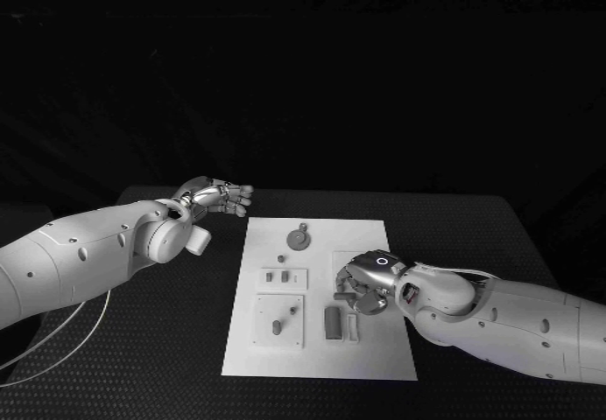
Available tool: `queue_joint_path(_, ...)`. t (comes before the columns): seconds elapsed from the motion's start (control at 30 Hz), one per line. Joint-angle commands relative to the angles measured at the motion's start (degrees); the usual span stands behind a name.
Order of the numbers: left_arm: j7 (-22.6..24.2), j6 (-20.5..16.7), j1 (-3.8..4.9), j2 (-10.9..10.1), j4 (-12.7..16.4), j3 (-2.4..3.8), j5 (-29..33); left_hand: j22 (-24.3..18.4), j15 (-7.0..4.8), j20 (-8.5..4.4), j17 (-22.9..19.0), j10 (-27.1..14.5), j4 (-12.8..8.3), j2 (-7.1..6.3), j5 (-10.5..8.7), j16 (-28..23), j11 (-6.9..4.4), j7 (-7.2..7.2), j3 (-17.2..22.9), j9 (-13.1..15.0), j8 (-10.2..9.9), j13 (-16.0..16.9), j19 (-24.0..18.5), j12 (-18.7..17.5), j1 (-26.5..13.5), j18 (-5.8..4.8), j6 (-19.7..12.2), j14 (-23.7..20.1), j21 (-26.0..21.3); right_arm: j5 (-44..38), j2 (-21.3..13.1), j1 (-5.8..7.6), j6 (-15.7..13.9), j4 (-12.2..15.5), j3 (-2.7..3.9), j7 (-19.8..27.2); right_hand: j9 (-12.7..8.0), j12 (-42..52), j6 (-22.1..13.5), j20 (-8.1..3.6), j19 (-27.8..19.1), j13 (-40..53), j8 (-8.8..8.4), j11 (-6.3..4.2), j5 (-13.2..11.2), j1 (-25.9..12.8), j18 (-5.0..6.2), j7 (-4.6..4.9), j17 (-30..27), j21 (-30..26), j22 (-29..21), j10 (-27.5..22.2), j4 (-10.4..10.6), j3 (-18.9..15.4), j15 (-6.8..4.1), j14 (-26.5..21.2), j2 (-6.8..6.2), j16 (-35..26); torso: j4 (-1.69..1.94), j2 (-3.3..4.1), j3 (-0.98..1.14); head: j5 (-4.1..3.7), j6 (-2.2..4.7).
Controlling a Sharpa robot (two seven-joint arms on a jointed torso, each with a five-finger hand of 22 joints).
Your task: Assemble the parts on the task board
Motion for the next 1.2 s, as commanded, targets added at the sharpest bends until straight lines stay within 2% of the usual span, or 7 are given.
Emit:
queue_joint_path(0.03,0.4,0.8,0.10,0.0,0.1,0.03,0.2,0.1,-0.01,-0.07,0.1,0.2,0.0,0.19,-0.28,-0.2,-0.11,-0.08,-0.2,-0.1,0.2,-0.1,0.4,0.2,-0.1,0.30,-0.4,0.5,-0.4,-1.4,-0.3,-0.70,2.3,-0.5,-0.40,-0.6,0.0,-0.1,0.5,-0.01,-0.4,0.0,0.15,0.11,-0.3,0.0,1.60,-0.04,0.1,-0.3,0.9,-0.4,0.3,0.0,0.00,-0.6,-0.45,-0.2,-0.02,-0.01,-0.01,-0.03,-0.04)
queue_joint_path(0.77,0.3,0.9,0.10,0.0,0.0,0.03,0.2,0.1,-0.01,-0.07,0.2,0.2,0.0,0.23,-0.28,-0.3,-0.11,-0.08,-0.2,-0.1,0.2,-0.1,0.4,0.2,-0.1,0.30,-0.4,0.5,-0.4,-2.2,-1.0,-1.11,1.3,0.9,-0.40,-1.4,0.3,0.1,1.4,0.00,-0.4,0.1,0.90,-0.15,-0.3,0.3,1.60,-0.35,0.1,-0.2,1.0,-0.3,0.9,-0.1,-0.19,-0.6,-0.92,-0.1,0.00,0.00,0.00,-0.01,-0.19)
queue_joint_path(1.2,0.2,0.8,0.10,0.0,0.1,0.03,0.2,0.1,-0.01,-0.07,0.3,0.2,-0.1,0.28,-0.27,-0.4,-0.10,-0.07,-0.2,-0.1,0.2,-0.1,0.4,0.2,0.0,0.30,-0.4,0.5,-0.4,-2.8,-0.6,-1.13,3.0,0.0,-0.40,-0.7,0.2,-0.1,0.4,0.05,-0.9,0.1,0.49,0.02,-0.3,1.0,1.60,-0.14,0.1,-0.4,1.0,-0.6,0.6,-0.1,-0.08,-0.9,-1.47,-0.2,0.03,-0.01,-0.04,-0.14,-0.17)
